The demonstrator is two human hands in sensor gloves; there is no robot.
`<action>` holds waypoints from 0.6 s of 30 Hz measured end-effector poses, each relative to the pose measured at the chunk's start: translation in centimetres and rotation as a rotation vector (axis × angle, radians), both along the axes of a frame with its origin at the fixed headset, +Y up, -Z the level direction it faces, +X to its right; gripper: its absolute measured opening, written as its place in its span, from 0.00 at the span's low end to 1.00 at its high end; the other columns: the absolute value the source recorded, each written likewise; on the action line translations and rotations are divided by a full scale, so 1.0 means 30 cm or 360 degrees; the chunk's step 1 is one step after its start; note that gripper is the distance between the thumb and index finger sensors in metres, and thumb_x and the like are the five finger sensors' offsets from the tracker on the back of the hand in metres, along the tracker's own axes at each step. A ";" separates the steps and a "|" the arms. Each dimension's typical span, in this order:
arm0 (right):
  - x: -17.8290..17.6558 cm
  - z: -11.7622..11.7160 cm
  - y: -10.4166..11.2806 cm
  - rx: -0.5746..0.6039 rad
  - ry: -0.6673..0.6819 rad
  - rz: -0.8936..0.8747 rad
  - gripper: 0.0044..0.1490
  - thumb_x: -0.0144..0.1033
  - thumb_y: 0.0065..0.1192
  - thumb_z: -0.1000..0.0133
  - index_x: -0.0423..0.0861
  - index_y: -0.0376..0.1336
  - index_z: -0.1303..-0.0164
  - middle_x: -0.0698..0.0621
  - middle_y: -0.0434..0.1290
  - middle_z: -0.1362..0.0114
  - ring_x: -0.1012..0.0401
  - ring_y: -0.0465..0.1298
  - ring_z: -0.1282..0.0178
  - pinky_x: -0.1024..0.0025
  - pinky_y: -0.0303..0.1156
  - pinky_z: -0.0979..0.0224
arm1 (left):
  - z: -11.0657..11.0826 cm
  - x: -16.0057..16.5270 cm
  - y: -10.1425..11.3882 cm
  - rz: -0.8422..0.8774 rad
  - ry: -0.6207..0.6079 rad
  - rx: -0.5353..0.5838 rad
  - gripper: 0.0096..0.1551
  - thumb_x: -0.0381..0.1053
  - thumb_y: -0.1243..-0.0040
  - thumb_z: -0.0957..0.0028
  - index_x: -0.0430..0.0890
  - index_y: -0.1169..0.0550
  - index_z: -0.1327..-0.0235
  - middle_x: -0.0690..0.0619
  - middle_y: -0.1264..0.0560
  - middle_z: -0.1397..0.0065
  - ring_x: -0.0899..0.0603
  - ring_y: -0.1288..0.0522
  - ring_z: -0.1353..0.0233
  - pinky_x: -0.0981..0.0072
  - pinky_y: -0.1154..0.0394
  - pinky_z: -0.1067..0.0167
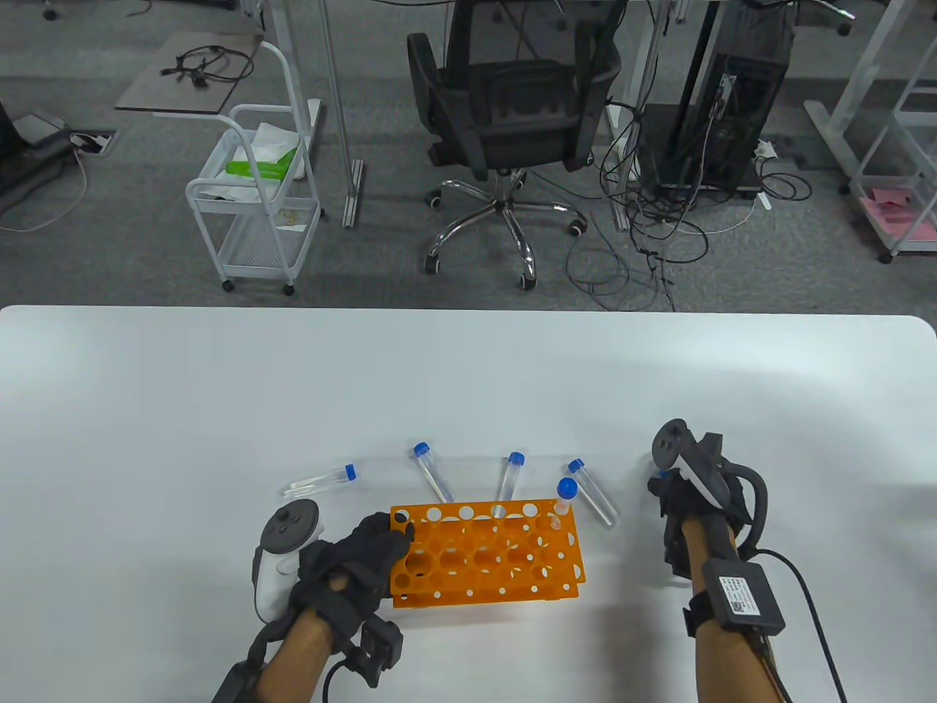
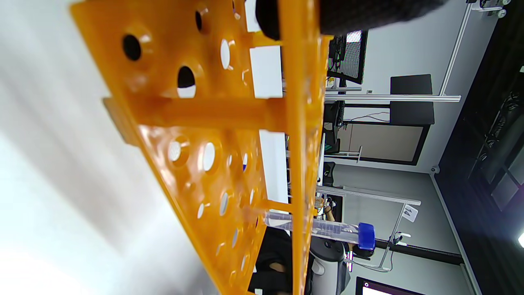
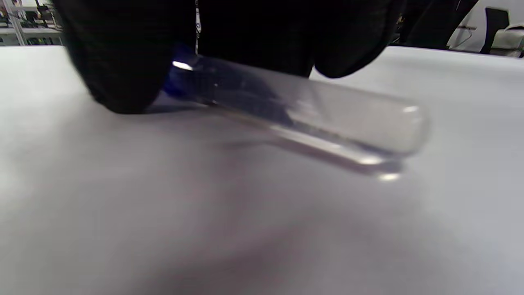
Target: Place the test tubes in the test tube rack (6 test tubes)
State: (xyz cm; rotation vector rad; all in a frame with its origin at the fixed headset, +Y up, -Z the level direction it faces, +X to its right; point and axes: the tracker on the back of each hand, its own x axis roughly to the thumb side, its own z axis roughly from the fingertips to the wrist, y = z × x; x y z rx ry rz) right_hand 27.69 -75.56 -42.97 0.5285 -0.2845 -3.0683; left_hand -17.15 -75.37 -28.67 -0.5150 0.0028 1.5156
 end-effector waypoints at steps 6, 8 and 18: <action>0.001 0.022 0.023 0.0004 0.0046 0.0097 0.34 0.51 0.73 0.54 0.60 0.67 0.36 0.57 0.79 0.35 0.56 0.82 0.39 0.50 0.75 0.32 | 0.006 0.007 -0.001 0.0053 -0.0012 -0.0009 0.26 0.53 0.49 0.49 0.42 0.35 0.41 0.35 0.54 0.20 0.28 0.28 0.33 0.45 0.20 0.42; 0.004 0.037 0.049 0.0020 0.0046 0.0056 0.35 0.51 0.74 0.54 0.59 0.66 0.35 0.56 0.79 0.36 0.55 0.82 0.40 0.51 0.76 0.34 | 0.006 0.011 -0.003 0.0066 -0.0030 -0.0016 0.26 0.53 0.49 0.49 0.42 0.35 0.41 0.35 0.54 0.20 0.28 0.28 0.33 0.45 0.20 0.42; 0.011 0.184 0.211 0.0284 0.0016 -0.0282 0.37 0.51 0.74 0.54 0.58 0.65 0.33 0.55 0.77 0.34 0.55 0.82 0.41 0.51 0.76 0.34 | 0.023 0.064 -0.001 0.0072 -0.0086 -0.0025 0.26 0.52 0.48 0.50 0.42 0.34 0.42 0.35 0.54 0.20 0.27 0.28 0.34 0.45 0.20 0.43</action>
